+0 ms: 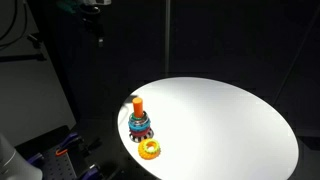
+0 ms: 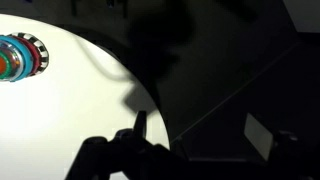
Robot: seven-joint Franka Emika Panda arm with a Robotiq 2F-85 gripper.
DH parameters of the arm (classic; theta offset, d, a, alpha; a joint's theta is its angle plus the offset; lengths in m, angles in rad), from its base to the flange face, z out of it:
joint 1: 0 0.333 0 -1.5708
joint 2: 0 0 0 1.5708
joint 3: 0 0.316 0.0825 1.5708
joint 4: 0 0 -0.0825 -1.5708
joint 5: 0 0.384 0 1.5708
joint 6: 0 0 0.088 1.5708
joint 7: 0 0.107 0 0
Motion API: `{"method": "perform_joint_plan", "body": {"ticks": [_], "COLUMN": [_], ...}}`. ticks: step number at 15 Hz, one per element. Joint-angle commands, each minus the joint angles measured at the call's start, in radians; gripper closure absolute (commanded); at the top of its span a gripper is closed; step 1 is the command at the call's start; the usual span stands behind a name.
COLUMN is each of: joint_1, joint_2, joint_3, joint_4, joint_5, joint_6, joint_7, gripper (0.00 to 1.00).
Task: Put the circular object on the orange object
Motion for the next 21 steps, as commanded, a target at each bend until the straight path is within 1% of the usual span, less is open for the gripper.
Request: {"method": "perform_joint_plan", "body": {"ticks": [1, 6, 8, 11, 16, 21], "joint_1": [0.000, 0.000, -0.011, -0.038, -0.116, -0.202], "joint_2": [0.001, -0.001, 0.000, -0.010, 0.010, 0.061], "joint_3": [0.000, 0.000, 0.004, -0.005, -0.057, -0.141], "joint_4": [0.004, 0.005, 0.000, 0.006, 0.007, 0.008], "joint_5": [0.000, 0.000, -0.027, -0.062, -0.128, -0.182], "joint_6": [-0.003, -0.003, 0.014, 0.003, 0.015, 0.056], "joint_7": [0.000, 0.000, 0.024, 0.060, 0.087, 0.076], "gripper": [0.00, 0.00, 0.00, 0.00, 0.00, 0.00]}}
